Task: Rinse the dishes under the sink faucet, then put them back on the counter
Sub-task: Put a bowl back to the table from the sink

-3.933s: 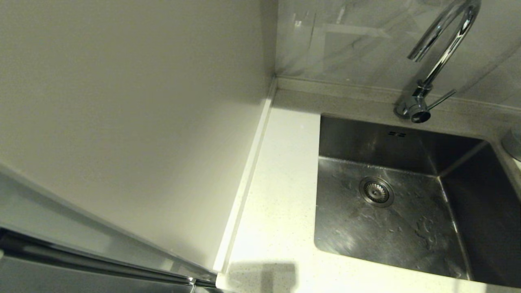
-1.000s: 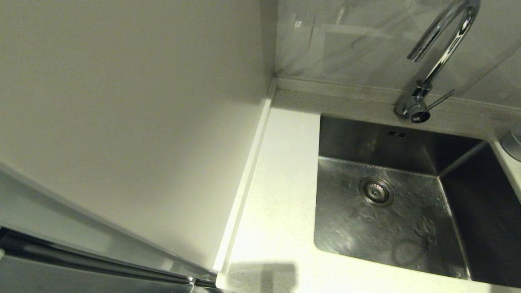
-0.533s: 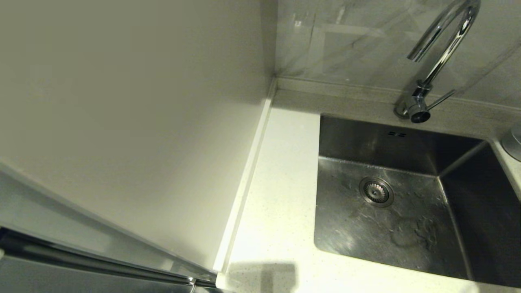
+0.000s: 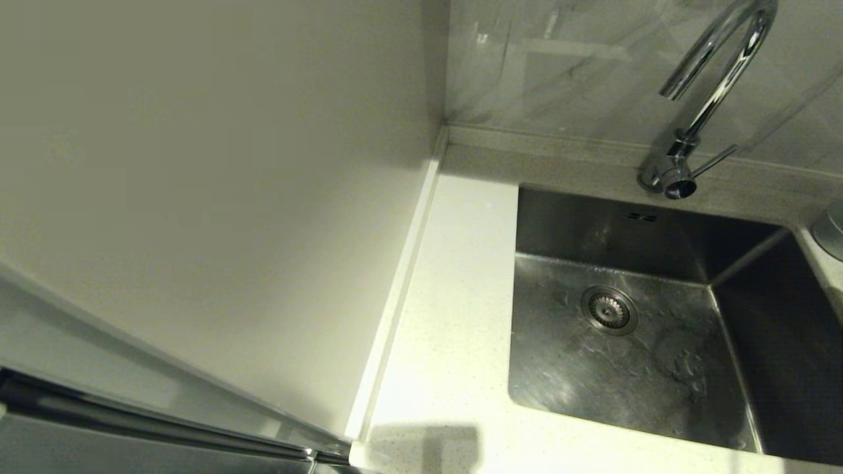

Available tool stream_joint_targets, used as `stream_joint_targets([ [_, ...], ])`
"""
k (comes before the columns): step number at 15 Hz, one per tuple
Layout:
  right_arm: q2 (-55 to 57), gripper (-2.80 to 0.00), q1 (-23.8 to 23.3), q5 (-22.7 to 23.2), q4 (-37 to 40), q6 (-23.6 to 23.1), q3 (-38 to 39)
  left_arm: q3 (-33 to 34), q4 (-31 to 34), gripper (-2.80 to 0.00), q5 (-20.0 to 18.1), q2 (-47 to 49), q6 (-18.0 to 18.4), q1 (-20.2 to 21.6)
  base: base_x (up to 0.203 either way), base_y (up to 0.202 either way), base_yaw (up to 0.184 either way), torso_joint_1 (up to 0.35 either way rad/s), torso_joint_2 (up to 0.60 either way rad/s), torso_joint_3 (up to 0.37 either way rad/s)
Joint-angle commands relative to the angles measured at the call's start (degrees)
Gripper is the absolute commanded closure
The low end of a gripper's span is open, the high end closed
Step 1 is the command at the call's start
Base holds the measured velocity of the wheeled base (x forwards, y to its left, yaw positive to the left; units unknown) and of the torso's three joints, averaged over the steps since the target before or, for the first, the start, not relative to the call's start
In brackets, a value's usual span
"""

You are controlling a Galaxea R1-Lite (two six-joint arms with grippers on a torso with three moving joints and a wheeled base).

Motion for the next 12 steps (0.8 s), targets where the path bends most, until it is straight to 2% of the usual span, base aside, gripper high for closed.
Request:
stream_joint_targets([
  [1,5.00,0.00,-0.18,-0.86,-4.73,-0.10,2.31,0.18,-0.02,0.00,0.00,0.00,-0.01,0.01,0.000,0.000,0.000,0.000,0.00,0.000],
  [7,10.54,0.00,-2.45,-1.15,-6.54,-0.01,2.84,0.18,-0.02,0.00,0.00,0.00,-0.01,0.01,0.000,0.000,0.000,0.000,0.00,0.000],
  [12,14.19,0.00,-3.54,-0.80,-7.49,0.25,-1.19,0.18,-0.02,0.00,0.00,0.00,-0.01,0.01,0.000,0.000,0.000,0.000,0.00,0.000],
])
